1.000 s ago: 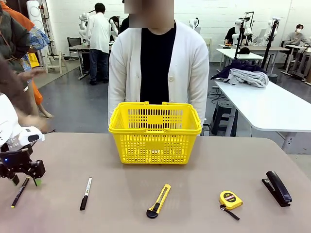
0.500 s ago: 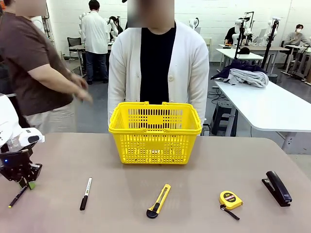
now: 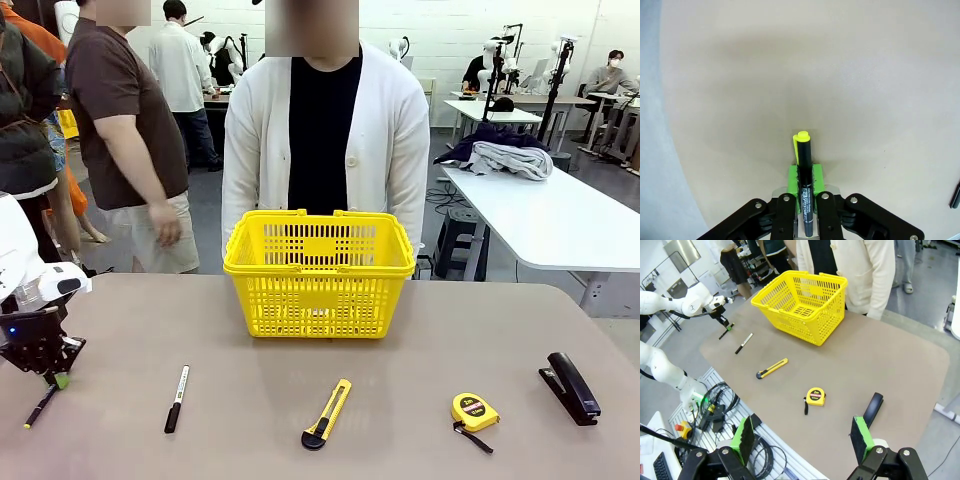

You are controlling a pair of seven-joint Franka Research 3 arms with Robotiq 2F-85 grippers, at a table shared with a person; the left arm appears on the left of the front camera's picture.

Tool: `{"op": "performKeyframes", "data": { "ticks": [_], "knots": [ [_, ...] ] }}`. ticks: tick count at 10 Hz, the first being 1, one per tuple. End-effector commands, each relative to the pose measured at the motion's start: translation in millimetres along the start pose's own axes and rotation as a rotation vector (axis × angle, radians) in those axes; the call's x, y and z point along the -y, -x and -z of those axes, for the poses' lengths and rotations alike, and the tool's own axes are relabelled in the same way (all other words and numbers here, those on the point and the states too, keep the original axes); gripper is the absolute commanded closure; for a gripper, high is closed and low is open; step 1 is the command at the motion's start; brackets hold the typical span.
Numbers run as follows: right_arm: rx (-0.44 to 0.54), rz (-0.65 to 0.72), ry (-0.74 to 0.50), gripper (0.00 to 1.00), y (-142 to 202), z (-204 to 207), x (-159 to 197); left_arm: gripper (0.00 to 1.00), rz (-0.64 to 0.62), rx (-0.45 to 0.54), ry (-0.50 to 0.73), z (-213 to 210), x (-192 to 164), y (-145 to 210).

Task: Place the items the person wants into the basket.
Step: Pick up the item the person points to and place it in the Market Basket.

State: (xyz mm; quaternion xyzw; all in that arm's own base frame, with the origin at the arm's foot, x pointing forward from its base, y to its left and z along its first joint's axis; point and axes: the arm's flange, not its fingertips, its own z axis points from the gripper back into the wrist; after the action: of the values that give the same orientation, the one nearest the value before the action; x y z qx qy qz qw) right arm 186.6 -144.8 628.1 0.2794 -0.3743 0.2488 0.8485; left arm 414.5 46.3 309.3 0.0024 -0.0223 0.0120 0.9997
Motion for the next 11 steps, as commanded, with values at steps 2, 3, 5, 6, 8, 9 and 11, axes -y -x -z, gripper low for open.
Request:
{"op": "performKeyframes", "data": {
  "ticks": [2, 3, 5, 6, 8, 9, 11],
  "knots": [
    [-0.003, -0.002, -0.002, 0.00, 1, 2, -1, 1.00, 0.055, -0.013, 0.004, -4, 9, 95],
    [-0.003, -0.002, -0.002, 0.00, 1, 2, -1, 1.00, 0.114, 0.030, 0.012, -46, 11, 91],
    [-0.003, -0.002, -0.002, 0.00, 1, 2, -1, 1.00, 0.211, 0.087, 0.053, -117, 21, 74],
    [-0.003, -0.002, -0.002, 0.00, 1, 2, -1, 1.00, 0.273, 0.098, 0.073, -145, 31, 63],
    [-0.003, -0.002, -0.002, 0.00, 1, 2, -1, 1.00, 0.425, 0.151, 0.093, -200, 58, 45],
    [-0.003, -0.002, -0.002, 0.00, 1, 2, -1, 1.00, 0.488, 0.157, 0.077, -220, 74, 39],
    [-0.003, -0.002, -0.002, 0.00, 1, 2, -1, 1.00, 0.580, 0.170, 0.048, -253, 103, 29]
  ]
}}
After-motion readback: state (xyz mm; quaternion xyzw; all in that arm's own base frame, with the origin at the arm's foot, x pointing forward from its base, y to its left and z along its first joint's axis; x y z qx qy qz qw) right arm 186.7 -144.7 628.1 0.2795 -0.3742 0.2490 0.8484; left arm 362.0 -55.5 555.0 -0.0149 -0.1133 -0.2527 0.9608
